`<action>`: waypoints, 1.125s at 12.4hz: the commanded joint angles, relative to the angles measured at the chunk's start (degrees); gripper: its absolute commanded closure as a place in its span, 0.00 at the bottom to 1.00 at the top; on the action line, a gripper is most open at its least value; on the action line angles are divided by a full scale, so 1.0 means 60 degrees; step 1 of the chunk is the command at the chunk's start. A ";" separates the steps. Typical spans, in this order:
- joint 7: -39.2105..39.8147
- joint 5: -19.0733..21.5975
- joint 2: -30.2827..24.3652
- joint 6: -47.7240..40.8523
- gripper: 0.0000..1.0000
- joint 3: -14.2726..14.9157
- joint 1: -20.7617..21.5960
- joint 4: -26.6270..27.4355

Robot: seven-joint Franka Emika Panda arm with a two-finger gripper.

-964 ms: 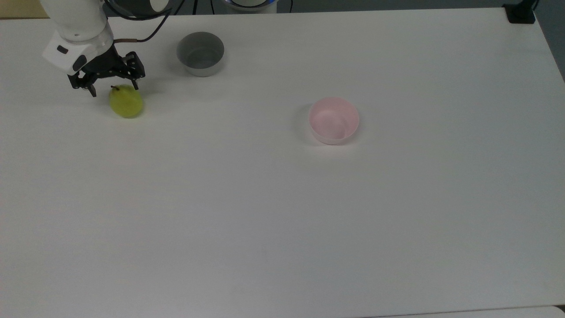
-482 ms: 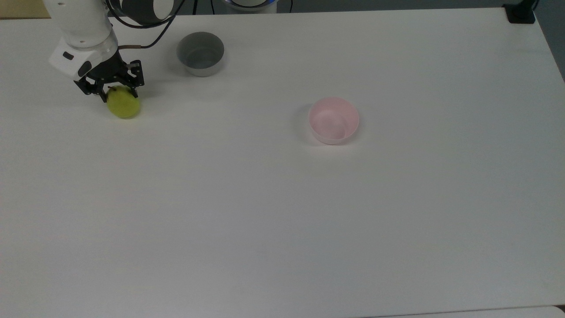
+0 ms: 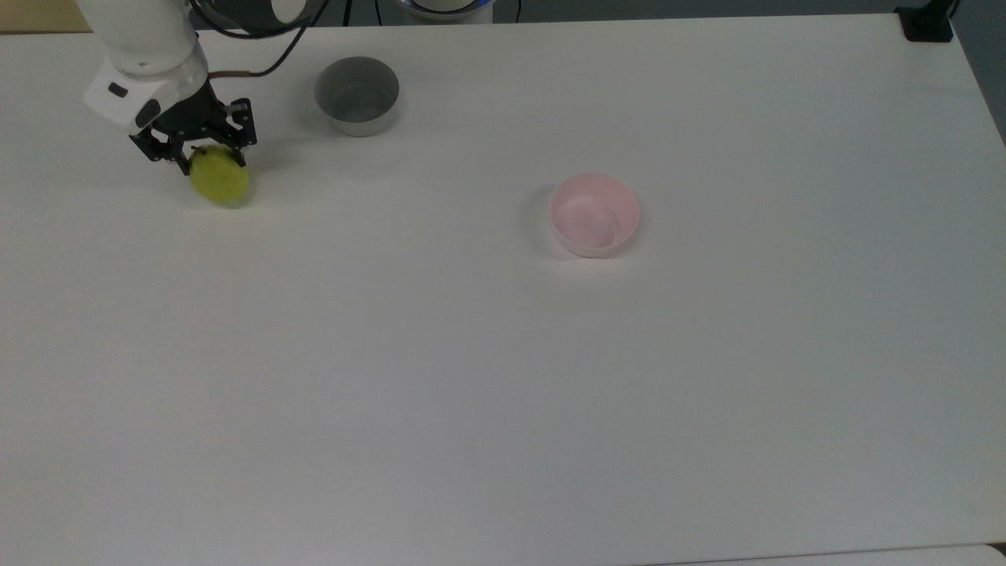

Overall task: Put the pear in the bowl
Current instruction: 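Lift the grasped pear up off the table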

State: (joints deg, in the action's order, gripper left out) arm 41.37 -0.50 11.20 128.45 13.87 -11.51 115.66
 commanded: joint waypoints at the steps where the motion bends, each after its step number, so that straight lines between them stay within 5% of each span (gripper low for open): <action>1: -0.0097 0.0142 -0.1148 -0.1221 0.87 -0.0041 0.0117 -0.0277; 9: -0.1604 0.0040 -0.1281 -0.5906 0.87 -0.1080 -0.0015 -0.4199; 12: -0.2409 0.0185 -0.1441 -0.6569 0.86 -0.1622 0.0101 -0.4789; 14: -0.3199 0.0477 -0.1647 -0.6540 0.86 -0.1638 0.0815 -0.4687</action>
State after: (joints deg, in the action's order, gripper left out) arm 27.47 0.08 2.89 90.72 4.14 -10.79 87.52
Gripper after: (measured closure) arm 0.308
